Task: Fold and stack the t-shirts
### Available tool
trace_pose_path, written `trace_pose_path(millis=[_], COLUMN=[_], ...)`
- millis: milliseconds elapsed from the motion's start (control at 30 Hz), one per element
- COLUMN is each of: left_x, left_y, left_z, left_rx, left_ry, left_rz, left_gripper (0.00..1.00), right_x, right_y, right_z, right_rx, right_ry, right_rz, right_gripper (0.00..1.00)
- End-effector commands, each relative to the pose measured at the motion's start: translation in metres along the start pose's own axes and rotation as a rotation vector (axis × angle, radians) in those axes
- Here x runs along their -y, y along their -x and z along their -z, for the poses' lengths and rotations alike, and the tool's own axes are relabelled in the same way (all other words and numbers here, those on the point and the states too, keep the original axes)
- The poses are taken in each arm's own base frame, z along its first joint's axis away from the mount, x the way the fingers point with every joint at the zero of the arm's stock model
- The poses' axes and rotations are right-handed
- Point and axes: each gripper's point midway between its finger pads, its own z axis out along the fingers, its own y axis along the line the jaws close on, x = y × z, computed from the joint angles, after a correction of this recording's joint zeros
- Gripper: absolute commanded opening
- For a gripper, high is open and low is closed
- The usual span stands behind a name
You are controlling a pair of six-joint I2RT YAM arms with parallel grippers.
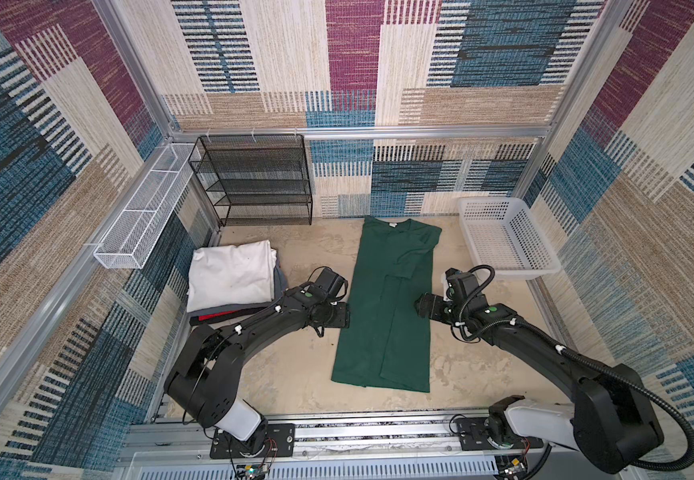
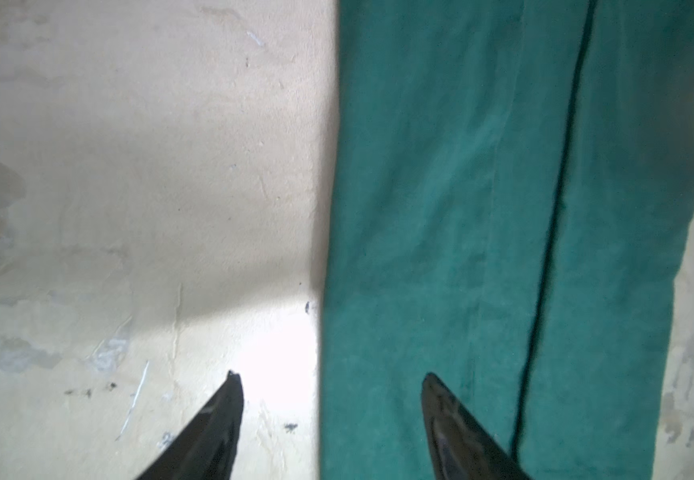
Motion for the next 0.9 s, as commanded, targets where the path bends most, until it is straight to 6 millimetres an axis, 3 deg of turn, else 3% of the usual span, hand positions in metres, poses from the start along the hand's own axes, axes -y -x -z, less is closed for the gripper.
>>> trace_pose_path(millis=[0,333,633,767,867], left_x=[-0.004,-0.014,-0.019,-0.016,-0.012], left_y=[-0.006,-0.037,-0.063,-0.077,-0.086], left_z=[0.01,0.023,0.025,0.021,0.022], left_rx=[0.017,0.003,-0.034,-0.078,-0.085], left_ry=[-0.007,-0.029,-0.059,-0.096,-0.138], left_rz=[-0.02,0.005,0.041,0.054,0.078], left_gripper=[0.71,0.73,0.74,0.74,0.73], right_x=[0.007,0.006,0.006,0.01,0.009], right_y=[-0.029,-0.094,-0.144,-0.163,-0.177], right_z=[0.007,0.017,0.021,0.021,0.02], right_rx=[-0.071,-0.227,-0.357,-0.4,-0.445], right_ry=[-0.036,-0.038,-0.035,-0.028,-0.006], right_rz=[-0.082,-0.11,-0.126,-0.144,-0.14], right_gripper=[0.99,1.0,0.84,0.69,0.64])
